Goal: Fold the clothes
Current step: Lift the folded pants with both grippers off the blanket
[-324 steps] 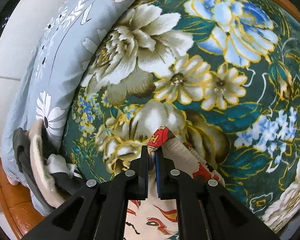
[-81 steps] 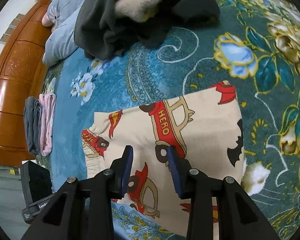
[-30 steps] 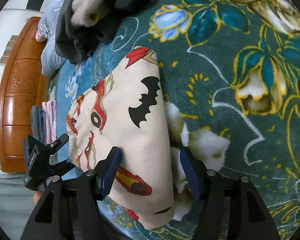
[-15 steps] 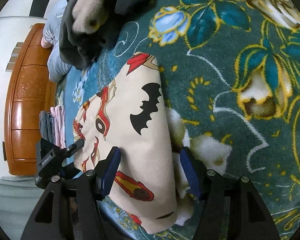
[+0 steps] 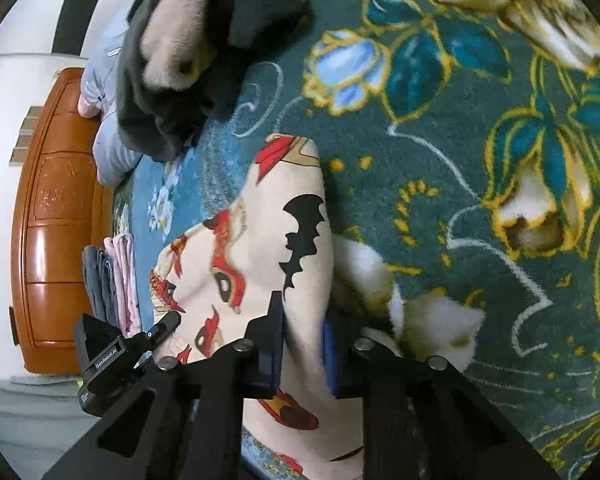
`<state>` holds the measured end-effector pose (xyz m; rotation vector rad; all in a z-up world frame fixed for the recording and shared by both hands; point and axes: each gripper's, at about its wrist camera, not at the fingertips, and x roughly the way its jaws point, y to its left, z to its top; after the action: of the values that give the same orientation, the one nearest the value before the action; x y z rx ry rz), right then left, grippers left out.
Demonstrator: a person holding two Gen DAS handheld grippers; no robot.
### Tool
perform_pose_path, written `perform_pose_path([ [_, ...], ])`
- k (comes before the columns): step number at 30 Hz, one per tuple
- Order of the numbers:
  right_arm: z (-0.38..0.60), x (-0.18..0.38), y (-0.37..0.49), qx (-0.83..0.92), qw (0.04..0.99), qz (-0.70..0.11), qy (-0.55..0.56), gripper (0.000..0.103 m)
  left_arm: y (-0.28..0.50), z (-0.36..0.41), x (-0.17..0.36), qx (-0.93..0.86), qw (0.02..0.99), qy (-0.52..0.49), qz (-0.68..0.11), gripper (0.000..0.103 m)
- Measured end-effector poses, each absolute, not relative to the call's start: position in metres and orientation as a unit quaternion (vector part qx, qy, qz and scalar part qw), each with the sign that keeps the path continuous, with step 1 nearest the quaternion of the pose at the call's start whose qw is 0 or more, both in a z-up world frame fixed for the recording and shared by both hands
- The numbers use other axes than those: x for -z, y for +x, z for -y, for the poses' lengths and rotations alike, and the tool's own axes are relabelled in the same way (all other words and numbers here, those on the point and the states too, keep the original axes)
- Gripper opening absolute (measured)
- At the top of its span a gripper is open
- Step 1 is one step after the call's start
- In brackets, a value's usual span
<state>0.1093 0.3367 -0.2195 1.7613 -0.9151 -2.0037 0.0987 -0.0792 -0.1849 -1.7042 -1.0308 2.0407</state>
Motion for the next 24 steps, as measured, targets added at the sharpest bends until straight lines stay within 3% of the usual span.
perform_pose_path([
  [24, -0.328, 0.119, 0.133, 0.758, 0.241, 0.254, 0.551, 0.015, 0.136, 0.071, 0.086, -0.775, 0.132, -0.519, 0.334, 0.025],
])
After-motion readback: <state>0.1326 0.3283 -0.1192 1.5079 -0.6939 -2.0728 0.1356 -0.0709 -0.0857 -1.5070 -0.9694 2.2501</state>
